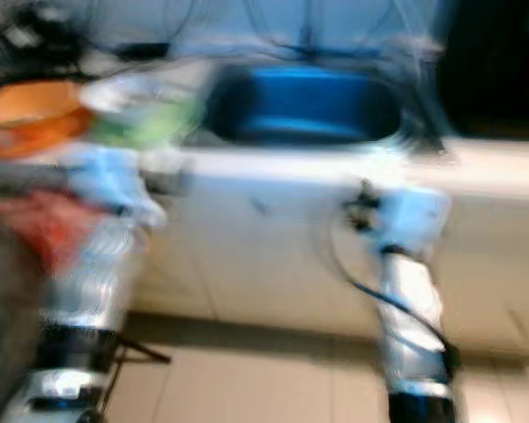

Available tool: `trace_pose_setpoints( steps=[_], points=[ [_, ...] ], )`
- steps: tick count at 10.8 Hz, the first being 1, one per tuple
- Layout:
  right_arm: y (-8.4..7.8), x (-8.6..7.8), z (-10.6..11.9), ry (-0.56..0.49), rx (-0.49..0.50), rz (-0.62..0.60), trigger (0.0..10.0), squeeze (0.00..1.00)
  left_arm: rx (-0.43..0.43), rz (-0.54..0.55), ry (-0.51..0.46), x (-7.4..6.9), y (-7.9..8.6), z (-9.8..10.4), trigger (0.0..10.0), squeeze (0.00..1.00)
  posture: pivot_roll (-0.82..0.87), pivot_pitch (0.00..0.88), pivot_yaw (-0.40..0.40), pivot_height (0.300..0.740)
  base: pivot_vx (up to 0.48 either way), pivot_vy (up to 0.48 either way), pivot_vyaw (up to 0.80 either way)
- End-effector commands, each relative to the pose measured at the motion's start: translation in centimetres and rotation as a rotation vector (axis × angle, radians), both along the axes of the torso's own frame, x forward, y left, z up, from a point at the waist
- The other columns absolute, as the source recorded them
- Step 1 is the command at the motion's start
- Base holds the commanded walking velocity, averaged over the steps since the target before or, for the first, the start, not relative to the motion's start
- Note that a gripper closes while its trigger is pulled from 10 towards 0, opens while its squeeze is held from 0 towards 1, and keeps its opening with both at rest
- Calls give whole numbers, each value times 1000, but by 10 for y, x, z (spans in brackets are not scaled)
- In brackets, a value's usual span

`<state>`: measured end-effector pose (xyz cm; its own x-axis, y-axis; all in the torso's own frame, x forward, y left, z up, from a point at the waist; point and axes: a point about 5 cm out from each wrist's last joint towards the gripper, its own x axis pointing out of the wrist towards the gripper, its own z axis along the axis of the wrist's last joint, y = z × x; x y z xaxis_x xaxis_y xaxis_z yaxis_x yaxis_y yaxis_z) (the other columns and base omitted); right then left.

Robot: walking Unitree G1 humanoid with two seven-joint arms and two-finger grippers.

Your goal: Kitchen organization

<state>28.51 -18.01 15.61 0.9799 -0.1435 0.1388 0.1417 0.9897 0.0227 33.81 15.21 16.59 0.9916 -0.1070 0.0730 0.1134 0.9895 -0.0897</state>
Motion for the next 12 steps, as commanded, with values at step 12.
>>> trace_pose_setpoints(
  steps=[12],
  points=[
    [20,1,17,-66,-25,99,10000,0,-6,66,-18,-4,13,4,10000,0,16,18,38,740,200,0,0]
  ],
)
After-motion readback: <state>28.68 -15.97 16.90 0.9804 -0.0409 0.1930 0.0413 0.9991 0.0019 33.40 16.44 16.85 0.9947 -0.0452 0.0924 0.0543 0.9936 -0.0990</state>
